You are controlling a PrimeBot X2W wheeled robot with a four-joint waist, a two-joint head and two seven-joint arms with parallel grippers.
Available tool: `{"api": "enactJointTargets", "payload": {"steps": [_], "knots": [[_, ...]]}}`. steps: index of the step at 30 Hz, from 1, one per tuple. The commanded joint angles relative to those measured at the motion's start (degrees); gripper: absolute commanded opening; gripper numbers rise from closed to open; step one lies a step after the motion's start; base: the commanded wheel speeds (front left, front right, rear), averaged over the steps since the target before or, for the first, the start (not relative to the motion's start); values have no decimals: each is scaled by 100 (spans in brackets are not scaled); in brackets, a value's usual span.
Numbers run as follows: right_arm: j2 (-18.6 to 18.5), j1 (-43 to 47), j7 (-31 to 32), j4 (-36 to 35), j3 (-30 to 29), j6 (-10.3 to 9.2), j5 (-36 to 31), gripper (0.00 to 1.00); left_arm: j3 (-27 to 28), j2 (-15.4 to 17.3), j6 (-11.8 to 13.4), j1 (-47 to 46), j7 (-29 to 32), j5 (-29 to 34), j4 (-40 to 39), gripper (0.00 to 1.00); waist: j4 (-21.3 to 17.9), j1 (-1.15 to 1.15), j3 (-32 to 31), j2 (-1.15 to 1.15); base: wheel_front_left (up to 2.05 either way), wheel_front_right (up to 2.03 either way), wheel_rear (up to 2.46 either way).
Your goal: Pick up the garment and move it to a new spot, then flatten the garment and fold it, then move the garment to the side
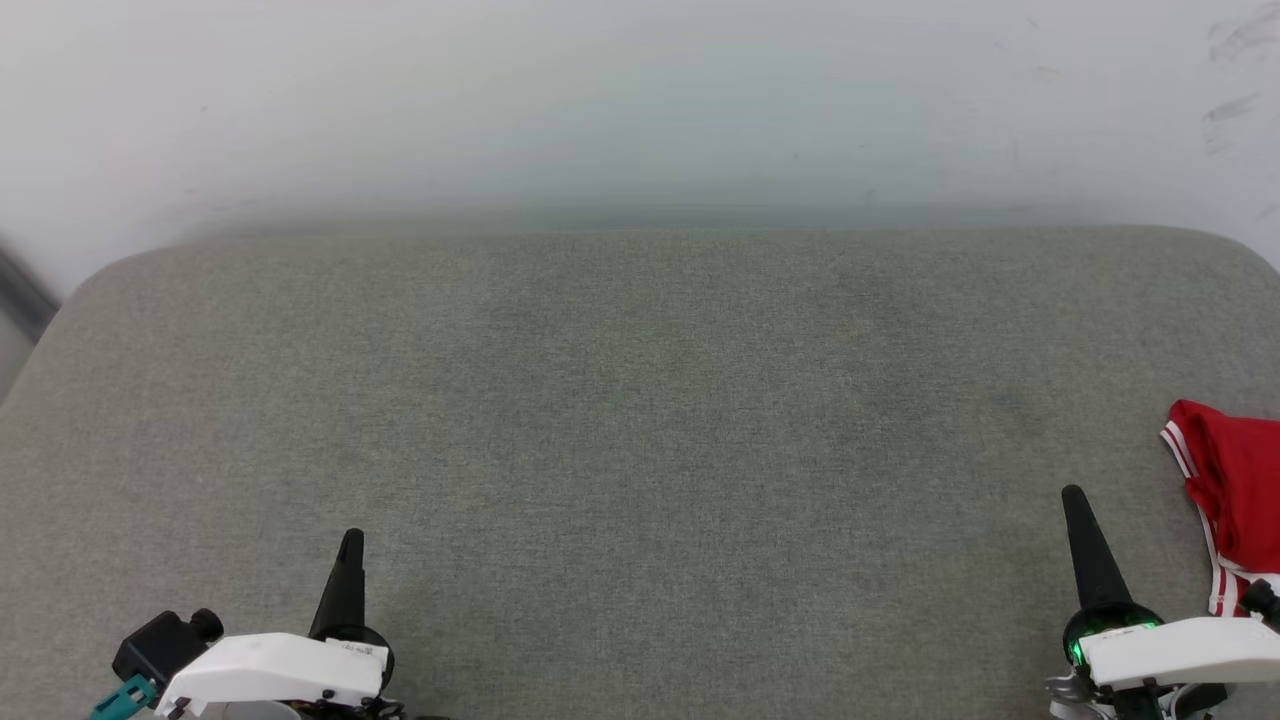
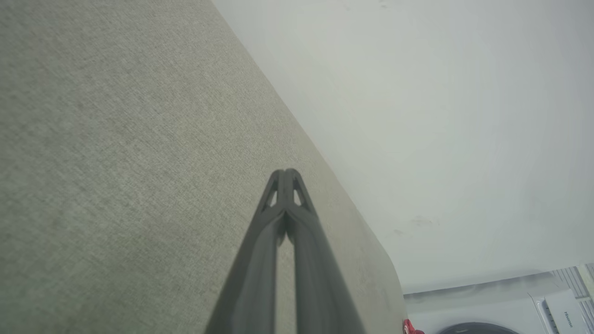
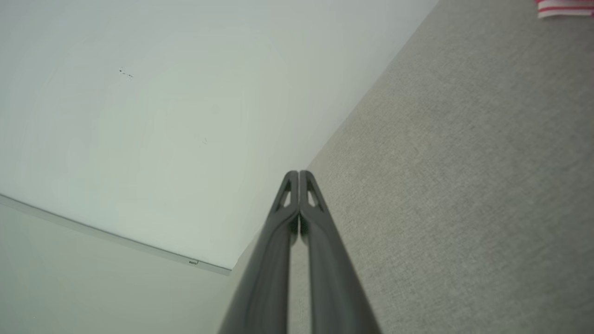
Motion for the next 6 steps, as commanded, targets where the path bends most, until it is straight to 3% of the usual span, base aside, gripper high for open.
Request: {"api": "enactJointTargets", "payload": {"steps": [1, 6], "knots": [[-48, -154, 44, -14, -17, -1, 206, 0, 39, 4, -49, -152, 44, -197, -24, 0, 1, 0, -2, 0, 0, 0, 0], [-47, -195, 121, 39, -34, -2, 512, 0, 68, 3, -88, -191, 120, -517, 8, 0, 3, 0, -6, 0, 0, 0, 0]]}}
